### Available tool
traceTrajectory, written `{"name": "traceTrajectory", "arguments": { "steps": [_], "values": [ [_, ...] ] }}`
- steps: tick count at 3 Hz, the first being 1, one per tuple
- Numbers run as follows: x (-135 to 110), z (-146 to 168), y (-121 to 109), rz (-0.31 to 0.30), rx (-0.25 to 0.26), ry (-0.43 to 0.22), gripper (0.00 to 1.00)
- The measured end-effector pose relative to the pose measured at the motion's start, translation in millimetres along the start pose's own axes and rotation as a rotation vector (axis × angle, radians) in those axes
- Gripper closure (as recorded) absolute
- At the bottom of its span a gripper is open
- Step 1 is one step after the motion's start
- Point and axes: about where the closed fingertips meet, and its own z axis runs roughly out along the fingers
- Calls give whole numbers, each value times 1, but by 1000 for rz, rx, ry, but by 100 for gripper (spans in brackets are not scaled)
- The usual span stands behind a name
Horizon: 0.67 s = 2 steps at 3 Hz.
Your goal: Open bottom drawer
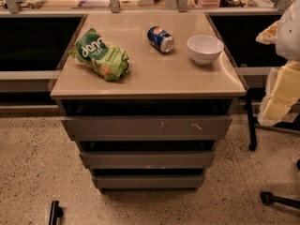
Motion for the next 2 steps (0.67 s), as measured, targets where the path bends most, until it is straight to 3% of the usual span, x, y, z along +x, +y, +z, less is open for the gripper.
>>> {"name": "traceTrajectory", "arguments": {
  "steps": [2],
  "values": [
    [5, 6, 10, 21, 22, -38, 0]
  ]
}}
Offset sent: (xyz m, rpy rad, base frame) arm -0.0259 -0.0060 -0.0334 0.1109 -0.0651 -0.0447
